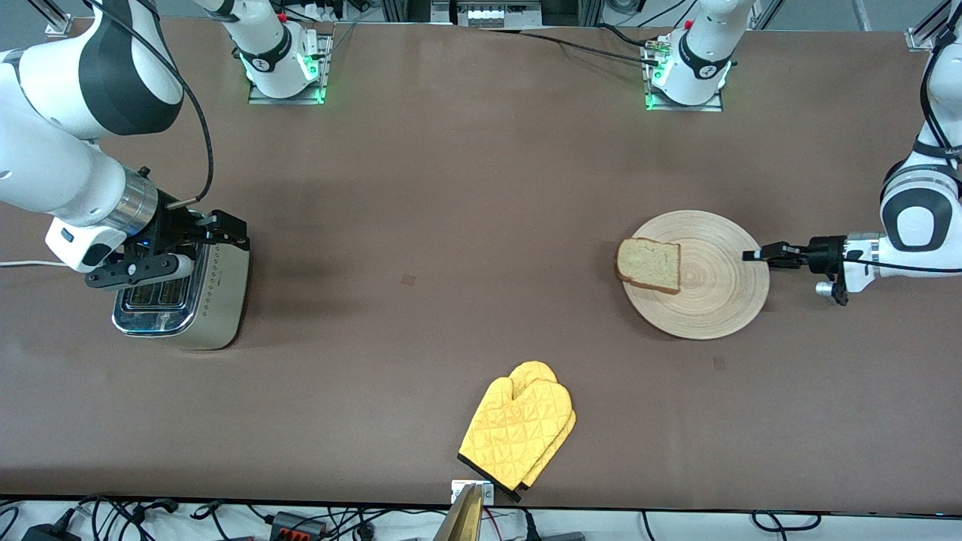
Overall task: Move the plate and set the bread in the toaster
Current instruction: 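Push the wooden plate with the left gripper toward the toaster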
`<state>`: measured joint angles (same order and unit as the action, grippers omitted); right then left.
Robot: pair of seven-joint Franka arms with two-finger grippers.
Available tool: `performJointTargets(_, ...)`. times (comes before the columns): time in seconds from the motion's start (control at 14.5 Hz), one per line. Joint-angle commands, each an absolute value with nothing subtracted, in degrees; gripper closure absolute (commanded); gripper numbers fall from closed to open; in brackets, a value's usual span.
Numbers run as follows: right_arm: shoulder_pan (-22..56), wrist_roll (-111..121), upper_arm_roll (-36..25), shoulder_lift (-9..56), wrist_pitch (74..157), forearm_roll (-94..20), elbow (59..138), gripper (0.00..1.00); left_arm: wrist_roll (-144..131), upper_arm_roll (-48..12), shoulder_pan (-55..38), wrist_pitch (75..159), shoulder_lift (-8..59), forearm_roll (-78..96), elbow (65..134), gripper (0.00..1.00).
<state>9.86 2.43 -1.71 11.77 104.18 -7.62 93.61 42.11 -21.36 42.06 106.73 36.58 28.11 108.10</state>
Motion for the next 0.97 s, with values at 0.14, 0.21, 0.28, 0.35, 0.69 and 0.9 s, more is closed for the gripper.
performJointTargets(0.14, 10.02, 2.37, -1.76, 12.04, 104.85, -7.29, 93.34, 0.0, 42.8, -22.41, 38.94, 98.61, 40.43, 37.25, 104.5, 0.99)
performJointTargets(0.21, 10.02, 2.37, -1.84, 12.04, 104.85, -7.29, 93.43, 0.0, 42.8, -22.41, 38.5, 98.61, 40.69, 38.83, 104.5, 0.99)
performJointTargets(0.28, 9.85, 2.37, -1.85, 12.04, 104.85, -7.29, 93.51, 0.0, 42.72, -22.5, 37.28, 98.61, 40.95, 40.15, 104.5, 0.99)
performJointTargets(0.35, 9.84, 2.29, -1.85, 12.04, 104.85, -7.29, 93.52, 0.0, 42.28, -22.5, 35.53, 98.7, 40.96, 41.82, 104.5, 0.99)
performJointTargets(0.69, 9.76, 2.37, -1.93, 12.04, 104.77, -7.29, 93.52, 0.0, 41.31, -22.41, 24.81, 106.41, 41.04, 53.59, 104.94, 0.99)
performJointTargets(0.9, 9.67, 2.37, -1.93, 12.13, 104.77, -7.29, 93.6, 0.0, 39.82, -22.41, 17.86, 113.1, 41.13, 60.8, 105.29, 0.99)
